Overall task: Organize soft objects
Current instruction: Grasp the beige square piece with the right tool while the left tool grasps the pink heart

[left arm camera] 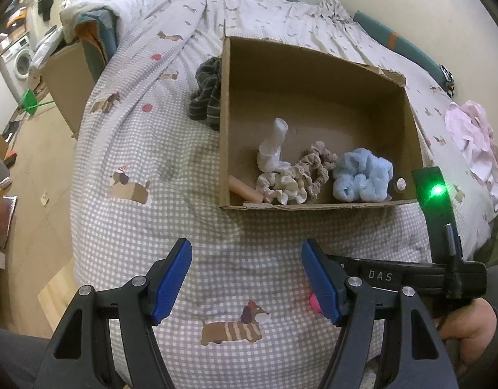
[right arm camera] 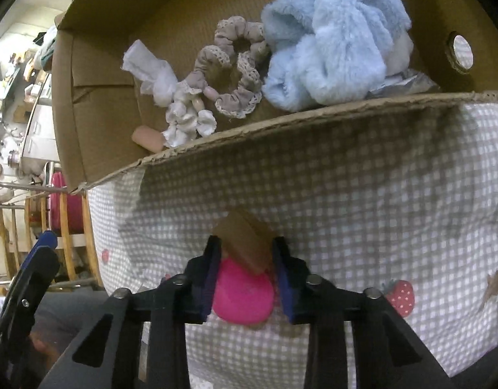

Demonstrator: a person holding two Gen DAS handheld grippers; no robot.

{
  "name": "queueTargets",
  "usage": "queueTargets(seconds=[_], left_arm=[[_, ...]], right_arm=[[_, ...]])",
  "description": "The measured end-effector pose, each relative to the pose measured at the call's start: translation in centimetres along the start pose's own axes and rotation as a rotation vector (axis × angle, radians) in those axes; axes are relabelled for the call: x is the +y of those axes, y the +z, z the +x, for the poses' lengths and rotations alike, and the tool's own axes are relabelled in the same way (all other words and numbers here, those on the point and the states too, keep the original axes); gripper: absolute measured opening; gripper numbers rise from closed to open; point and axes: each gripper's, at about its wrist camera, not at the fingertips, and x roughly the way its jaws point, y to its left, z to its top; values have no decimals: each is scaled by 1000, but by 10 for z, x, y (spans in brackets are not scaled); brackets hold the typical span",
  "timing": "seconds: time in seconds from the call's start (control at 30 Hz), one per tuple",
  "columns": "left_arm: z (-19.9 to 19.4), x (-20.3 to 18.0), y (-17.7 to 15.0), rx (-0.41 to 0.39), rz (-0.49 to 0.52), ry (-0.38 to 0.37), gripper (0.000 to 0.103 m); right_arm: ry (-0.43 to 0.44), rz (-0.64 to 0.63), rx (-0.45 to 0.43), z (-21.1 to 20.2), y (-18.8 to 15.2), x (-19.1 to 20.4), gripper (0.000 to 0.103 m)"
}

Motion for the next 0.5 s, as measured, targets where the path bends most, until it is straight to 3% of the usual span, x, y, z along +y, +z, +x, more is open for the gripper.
queueTargets(seconds=[0.13, 0.27, 0.5], left_arm=[[6, -8, 0, 10, 17, 2, 67], [15, -16, -3, 42, 19, -10, 67], [48, -45, -20, 175, 9, -96, 67]], right_arm=[[-6, -43, -43, -13, -3, 3, 9], [8, -45, -86, -31, -6, -3, 9], [46, -44, -198, -81, -23, -21, 9]])
